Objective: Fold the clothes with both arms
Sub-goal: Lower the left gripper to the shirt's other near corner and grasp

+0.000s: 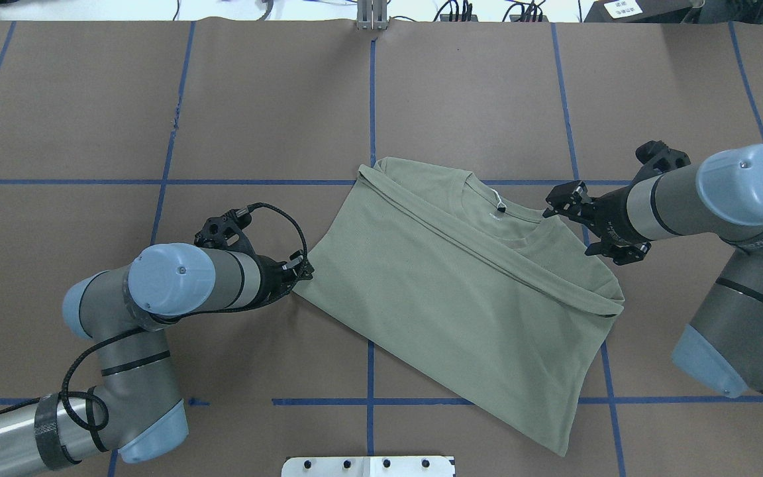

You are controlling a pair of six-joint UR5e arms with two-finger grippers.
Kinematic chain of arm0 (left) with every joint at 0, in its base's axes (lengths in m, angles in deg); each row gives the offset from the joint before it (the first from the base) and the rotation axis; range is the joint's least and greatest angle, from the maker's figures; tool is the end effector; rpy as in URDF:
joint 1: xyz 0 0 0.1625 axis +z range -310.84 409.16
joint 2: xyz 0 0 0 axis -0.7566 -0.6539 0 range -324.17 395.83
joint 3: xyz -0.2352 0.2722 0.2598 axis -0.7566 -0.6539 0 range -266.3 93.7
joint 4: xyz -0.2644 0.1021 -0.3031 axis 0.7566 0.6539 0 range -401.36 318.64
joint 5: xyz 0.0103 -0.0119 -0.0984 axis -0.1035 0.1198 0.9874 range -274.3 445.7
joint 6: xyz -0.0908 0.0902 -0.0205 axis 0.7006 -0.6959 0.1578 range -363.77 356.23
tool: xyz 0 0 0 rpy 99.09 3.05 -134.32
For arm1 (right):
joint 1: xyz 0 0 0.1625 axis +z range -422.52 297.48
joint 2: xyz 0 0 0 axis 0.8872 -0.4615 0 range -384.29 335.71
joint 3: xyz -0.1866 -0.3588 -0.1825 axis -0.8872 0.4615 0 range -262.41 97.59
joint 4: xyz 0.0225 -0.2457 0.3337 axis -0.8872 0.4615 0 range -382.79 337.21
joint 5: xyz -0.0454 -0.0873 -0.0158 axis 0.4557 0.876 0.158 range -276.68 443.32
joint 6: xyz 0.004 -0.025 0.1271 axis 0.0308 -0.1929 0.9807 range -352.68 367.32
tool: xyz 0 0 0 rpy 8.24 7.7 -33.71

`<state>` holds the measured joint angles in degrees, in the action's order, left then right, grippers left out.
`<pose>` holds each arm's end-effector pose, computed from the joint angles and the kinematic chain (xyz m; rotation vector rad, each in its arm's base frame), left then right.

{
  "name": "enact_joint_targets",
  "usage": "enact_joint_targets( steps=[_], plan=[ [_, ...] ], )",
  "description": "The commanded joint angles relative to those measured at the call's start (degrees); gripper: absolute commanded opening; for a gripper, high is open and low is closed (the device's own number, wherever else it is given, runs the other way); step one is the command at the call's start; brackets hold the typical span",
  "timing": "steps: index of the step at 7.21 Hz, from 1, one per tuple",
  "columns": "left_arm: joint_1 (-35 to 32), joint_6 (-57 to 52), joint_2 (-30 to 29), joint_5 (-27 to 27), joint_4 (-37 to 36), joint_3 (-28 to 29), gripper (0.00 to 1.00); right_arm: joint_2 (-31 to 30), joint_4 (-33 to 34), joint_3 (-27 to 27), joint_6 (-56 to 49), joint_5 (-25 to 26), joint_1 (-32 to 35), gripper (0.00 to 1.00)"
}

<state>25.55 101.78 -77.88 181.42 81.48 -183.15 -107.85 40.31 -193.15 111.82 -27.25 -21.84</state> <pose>0.5719 -0.3813 0.3375 -0.0118 1.1254 -0.5561 -0.3644 -0.4291 0.4143 -0.1144 -1.0066 0.7126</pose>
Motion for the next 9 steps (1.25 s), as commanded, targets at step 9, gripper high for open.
enact_joint_targets(
  steps=[9],
  plan=[
    [-15.01,-14.74,-5.7,-3.35,1.95,10.39,0.0,0.24,-0.53,-0.27,0.27,0.09,-0.16,1.0]
  ],
)
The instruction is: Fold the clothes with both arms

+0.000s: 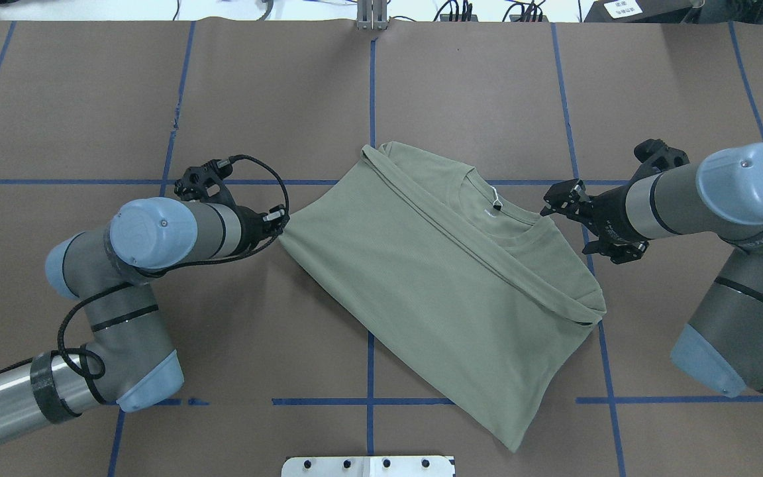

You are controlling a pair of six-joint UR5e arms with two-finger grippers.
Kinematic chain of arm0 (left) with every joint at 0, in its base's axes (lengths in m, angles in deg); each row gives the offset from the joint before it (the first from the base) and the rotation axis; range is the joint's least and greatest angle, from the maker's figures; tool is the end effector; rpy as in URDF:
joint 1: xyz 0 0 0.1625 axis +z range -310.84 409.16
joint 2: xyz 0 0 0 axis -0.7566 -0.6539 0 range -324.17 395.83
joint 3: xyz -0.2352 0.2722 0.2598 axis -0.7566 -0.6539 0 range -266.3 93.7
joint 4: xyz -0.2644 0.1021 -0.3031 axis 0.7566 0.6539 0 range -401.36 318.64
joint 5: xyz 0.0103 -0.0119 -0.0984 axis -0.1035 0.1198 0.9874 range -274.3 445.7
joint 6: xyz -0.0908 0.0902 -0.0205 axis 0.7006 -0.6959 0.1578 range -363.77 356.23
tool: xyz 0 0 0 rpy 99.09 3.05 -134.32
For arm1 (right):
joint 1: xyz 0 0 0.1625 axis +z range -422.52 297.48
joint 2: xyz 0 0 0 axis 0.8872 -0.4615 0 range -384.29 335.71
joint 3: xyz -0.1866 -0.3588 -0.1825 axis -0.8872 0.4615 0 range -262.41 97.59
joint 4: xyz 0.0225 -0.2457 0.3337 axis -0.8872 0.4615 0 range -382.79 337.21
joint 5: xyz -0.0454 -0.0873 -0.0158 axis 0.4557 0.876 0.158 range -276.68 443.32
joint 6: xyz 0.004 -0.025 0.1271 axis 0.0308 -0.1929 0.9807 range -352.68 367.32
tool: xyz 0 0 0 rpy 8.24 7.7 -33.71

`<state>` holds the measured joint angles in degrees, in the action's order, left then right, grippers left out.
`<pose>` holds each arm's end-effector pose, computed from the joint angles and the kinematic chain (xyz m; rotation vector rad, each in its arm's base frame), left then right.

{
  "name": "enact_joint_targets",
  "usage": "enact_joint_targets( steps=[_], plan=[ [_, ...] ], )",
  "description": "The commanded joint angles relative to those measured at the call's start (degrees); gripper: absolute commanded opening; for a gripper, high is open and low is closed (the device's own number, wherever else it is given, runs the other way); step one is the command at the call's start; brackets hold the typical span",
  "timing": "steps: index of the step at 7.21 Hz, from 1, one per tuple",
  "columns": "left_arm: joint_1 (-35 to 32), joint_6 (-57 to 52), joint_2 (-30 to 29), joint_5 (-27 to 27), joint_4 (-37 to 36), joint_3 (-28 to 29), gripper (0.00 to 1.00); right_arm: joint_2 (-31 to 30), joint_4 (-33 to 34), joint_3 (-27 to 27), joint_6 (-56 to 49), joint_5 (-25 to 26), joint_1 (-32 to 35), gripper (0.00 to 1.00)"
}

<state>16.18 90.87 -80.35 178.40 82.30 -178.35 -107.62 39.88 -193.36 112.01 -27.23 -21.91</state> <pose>0.5206 -0.4895 0.3479 0.2265 1.0736 -0.5654 -0.3651 -0.4288 0.4090 -0.1120 -1.0209 0.7097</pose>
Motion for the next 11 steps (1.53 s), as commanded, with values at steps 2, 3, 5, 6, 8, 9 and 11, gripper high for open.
enact_joint_targets(
  steps=[2,3,5,6,8,9,11],
  plan=[
    [-10.85,-7.62,-11.22,-0.41,9.62,20.6,0.0,0.01,-0.01,0.03,0.07,0.07,-0.18,1.0],
    [-12.71,-8.5,-17.09,-0.33,16.11,30.34,0.0,0.1,-0.01,-0.05,0.07,0.42,-0.18,1.0],
    [-14.47,-10.52,-26.26,-0.33,25.1,45.85,0.0,0.62,-0.09,-0.32,0.07,2.52,-0.79,1.0],
    [-14.66,-10.8,-29.68,-0.41,26.36,51.13,0.0,1.76,-0.1,-0.23,0.16,2.79,-1.4,1.0],
    [-14.57,-11.59,-31.03,-0.68,27.16,53.8,0.0,3.26,0.25,-0.23,0.42,5.06,-2.54,1.0],
    [-14.57,-12.72,-31.12,-0.68,27.16,53.9,0.23,3.87,0.52,0.21,0.25,6.47,-4.29,1.0],
    [-15.01,-13.7,-28.16,0.63,26.81,48.07,0.63,9.04,2.09,2.57,-0.28,6.75,-8.16,1.0]
  ],
)
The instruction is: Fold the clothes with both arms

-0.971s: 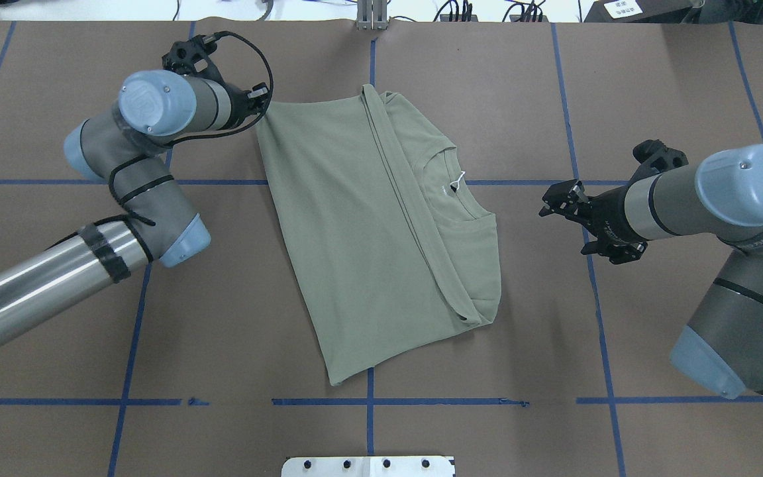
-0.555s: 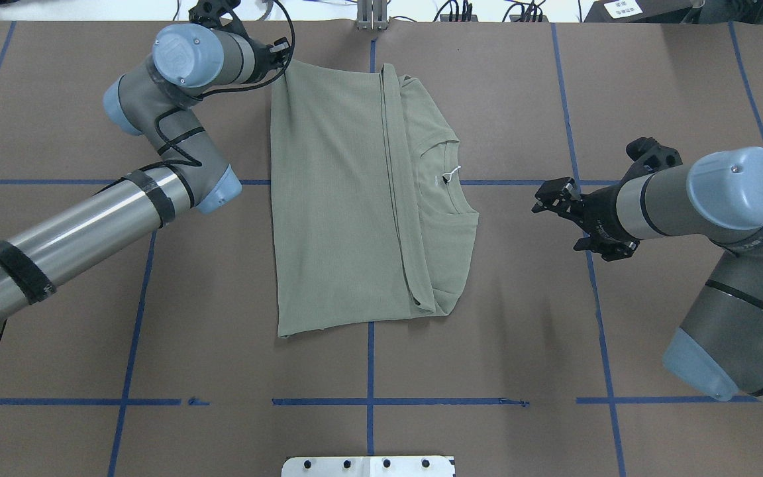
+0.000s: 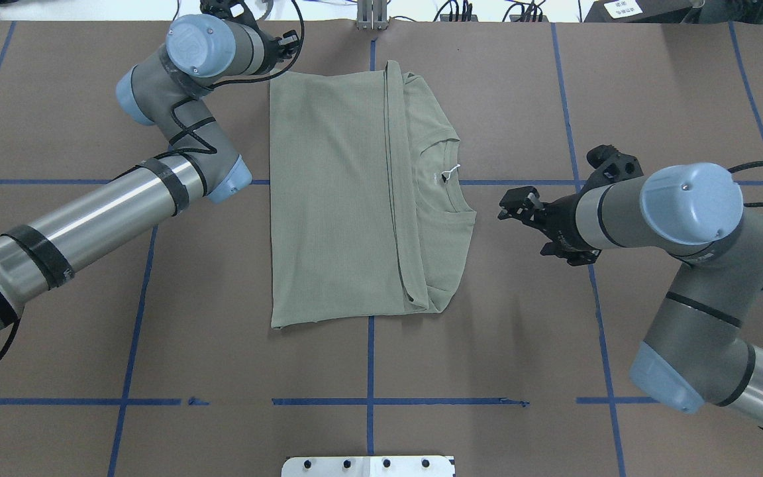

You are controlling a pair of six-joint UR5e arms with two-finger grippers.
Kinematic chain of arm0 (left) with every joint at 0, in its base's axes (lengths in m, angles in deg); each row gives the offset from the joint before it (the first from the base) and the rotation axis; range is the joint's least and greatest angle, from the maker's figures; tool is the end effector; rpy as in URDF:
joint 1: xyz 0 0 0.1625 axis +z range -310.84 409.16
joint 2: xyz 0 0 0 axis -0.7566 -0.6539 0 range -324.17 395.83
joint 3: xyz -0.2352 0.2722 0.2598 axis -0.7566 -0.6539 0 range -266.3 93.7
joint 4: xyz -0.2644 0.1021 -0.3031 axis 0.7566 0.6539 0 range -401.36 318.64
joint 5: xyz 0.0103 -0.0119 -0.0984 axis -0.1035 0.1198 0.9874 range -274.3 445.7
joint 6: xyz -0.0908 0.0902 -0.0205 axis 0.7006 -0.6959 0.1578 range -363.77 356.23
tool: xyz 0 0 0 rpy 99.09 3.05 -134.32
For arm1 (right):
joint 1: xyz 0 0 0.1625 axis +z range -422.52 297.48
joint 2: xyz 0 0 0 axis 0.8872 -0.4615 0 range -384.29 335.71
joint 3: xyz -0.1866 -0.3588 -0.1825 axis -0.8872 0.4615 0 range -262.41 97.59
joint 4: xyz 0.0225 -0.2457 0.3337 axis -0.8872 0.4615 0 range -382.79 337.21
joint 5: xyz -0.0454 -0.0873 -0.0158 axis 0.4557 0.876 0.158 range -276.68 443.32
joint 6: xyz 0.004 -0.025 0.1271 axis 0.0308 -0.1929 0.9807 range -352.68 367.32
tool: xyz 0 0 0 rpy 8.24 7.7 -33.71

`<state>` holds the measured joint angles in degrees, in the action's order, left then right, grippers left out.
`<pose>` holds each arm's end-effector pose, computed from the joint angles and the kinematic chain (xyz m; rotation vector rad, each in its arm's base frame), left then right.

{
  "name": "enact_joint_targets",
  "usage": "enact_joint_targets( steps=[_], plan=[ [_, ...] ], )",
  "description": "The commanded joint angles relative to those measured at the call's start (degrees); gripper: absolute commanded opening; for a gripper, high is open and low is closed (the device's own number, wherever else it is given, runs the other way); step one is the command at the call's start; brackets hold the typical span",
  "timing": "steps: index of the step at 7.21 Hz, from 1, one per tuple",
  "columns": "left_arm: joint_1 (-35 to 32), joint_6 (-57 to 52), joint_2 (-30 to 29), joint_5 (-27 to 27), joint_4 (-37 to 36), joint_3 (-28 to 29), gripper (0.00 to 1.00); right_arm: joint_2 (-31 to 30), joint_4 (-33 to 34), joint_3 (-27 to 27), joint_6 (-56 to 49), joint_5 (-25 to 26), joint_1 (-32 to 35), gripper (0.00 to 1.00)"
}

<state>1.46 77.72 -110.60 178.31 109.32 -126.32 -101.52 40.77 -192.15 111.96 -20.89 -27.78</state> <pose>0.5238 -0.7649 0.3221 0.5246 1.0693 -0.5763 -0.4257 -0.4188 0.3634 -0.0446 -1.0676 0.6530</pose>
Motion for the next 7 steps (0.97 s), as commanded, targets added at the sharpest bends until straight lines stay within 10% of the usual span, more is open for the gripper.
enact_joint_targets(
  steps=[1,2,7],
  plan=[
    [-0.28,-0.63,11.86,6.04,-2.3,-16.89,0.63,7.57,7.74,1.63,-1.36,-0.46,-3.18,1.0],
    [-0.37,-0.72,18.66,10.01,-5.8,-27.64,0.63,12.32,14.33,1.81,-7.02,-1.68,-5.71,0.99],
    [0.07,-0.11,21.8,10.31,-5.31,-29.24,0.67,23.41,31.95,7.15,-61.14,2.33,-10.57,0.7]
  ],
)
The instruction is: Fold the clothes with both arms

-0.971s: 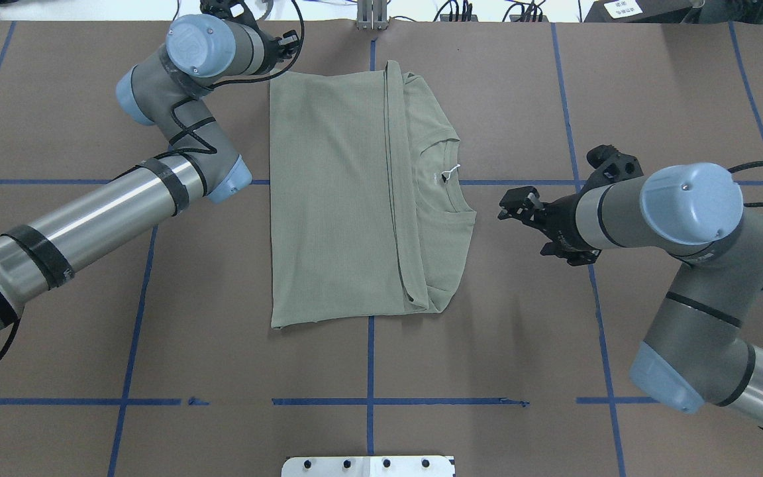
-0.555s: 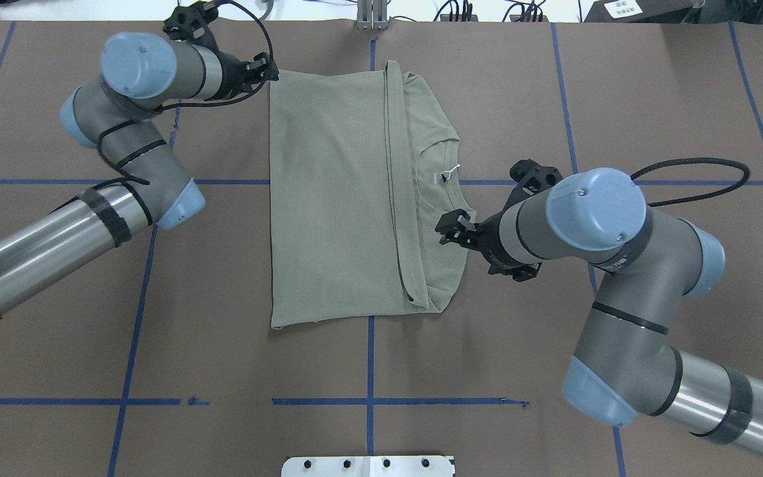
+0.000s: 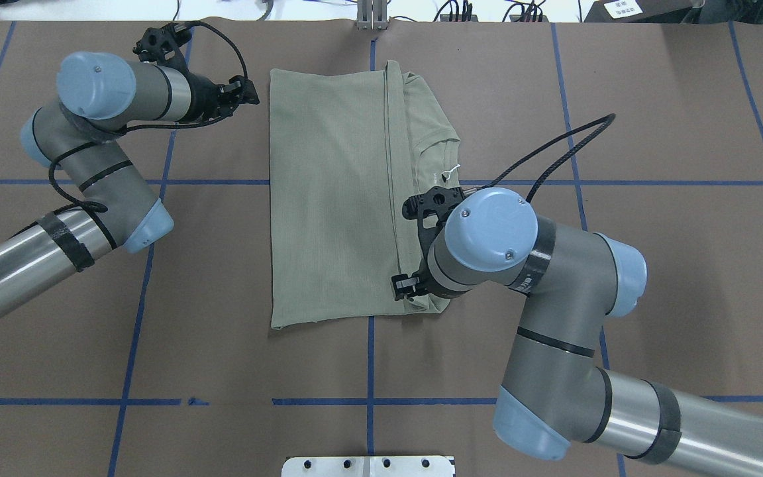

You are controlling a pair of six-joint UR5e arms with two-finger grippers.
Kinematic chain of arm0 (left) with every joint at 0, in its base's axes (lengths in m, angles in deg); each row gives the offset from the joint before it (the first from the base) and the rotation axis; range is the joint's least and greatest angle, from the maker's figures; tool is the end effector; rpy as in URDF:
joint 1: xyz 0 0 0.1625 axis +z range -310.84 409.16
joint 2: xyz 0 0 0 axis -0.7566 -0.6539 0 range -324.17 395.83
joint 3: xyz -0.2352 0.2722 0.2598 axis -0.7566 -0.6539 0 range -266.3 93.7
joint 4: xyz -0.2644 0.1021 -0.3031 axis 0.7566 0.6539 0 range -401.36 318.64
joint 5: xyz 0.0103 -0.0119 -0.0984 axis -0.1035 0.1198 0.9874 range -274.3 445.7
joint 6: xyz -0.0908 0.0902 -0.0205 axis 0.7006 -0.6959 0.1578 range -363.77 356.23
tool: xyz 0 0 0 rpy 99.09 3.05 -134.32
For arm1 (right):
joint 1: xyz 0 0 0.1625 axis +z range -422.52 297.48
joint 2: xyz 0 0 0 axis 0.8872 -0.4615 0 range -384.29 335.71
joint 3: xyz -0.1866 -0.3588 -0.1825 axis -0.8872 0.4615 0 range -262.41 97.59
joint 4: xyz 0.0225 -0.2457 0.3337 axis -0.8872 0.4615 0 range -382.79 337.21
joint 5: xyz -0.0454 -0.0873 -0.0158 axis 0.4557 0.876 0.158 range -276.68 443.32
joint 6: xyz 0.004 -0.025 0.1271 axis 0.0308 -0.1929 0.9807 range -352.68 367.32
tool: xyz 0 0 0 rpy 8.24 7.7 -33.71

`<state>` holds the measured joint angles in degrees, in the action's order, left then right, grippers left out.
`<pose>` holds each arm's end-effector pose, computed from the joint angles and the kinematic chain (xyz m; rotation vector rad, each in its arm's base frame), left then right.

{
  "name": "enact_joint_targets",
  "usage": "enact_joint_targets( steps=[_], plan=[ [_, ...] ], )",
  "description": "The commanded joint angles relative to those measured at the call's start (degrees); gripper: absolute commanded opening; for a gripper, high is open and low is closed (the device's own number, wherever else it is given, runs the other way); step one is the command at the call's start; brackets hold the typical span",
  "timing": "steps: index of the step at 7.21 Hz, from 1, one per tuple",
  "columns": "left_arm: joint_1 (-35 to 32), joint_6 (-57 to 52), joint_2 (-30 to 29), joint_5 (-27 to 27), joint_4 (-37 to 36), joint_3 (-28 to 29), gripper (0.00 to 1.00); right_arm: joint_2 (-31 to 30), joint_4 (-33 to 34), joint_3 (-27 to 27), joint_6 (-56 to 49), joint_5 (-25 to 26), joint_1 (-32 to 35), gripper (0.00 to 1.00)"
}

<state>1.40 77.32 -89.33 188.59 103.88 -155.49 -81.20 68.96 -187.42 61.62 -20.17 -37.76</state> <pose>0.4534 -0.6546 0.3785 0.4045 1.1683 -0.4543 -0.5603 -0.3720 0.2565 0.2137 -0.8101 -0.2749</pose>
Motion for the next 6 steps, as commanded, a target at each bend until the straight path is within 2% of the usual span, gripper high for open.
enact_joint_targets(
  steps=[1,5,6],
  plan=[
    [0.21,0.38,0.97,0.02,0.21,-0.07,0.68,5.73,7.36,4.44,-14.01,4.24,-1.72,0.7],
    [0.47,0.73,2.47,0.02,0.3,-0.07,0.7,7.42,11.78,7.44,-19.66,8.39,-4.45,0.66],
    [0.47,2.56,2.55,0.02,1.87,0.02,0.7,7.51,11.79,7.45,-19.67,8.66,-4.72,0.58]
  ],
)
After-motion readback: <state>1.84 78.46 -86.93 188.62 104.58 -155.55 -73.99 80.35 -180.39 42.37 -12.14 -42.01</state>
